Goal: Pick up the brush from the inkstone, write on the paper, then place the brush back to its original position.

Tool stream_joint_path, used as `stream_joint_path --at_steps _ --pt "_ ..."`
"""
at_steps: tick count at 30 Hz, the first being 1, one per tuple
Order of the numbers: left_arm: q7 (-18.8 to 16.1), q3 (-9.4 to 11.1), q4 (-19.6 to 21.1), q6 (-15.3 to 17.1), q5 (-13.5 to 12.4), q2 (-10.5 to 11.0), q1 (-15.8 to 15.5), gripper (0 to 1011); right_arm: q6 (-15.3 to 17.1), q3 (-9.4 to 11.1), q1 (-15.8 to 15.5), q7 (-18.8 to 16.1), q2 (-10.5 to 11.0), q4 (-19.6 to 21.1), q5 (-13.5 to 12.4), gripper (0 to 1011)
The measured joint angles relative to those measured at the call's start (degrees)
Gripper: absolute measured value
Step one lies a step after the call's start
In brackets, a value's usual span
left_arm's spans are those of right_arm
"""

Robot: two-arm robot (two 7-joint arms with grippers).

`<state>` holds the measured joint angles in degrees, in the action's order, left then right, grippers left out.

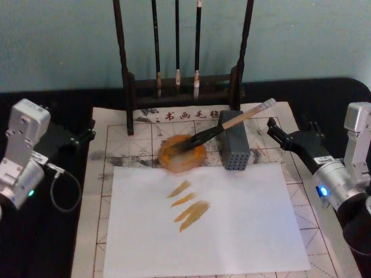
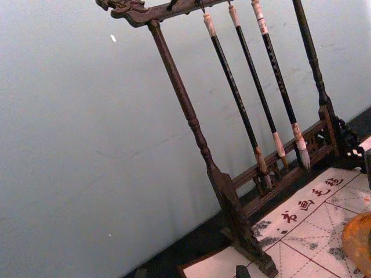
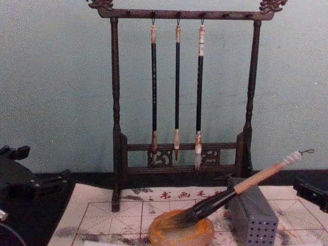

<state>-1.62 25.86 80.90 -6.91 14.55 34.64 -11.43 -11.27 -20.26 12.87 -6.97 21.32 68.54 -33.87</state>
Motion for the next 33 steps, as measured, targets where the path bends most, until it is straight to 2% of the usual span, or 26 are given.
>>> stream_joint_path --at_steps 33 --pt "0.0 0.0 0.0 0.0 0.0 0.0 0.0 1001 0.0 0.0 0.0 0.0 0.0 0.0 -0.07 1000"
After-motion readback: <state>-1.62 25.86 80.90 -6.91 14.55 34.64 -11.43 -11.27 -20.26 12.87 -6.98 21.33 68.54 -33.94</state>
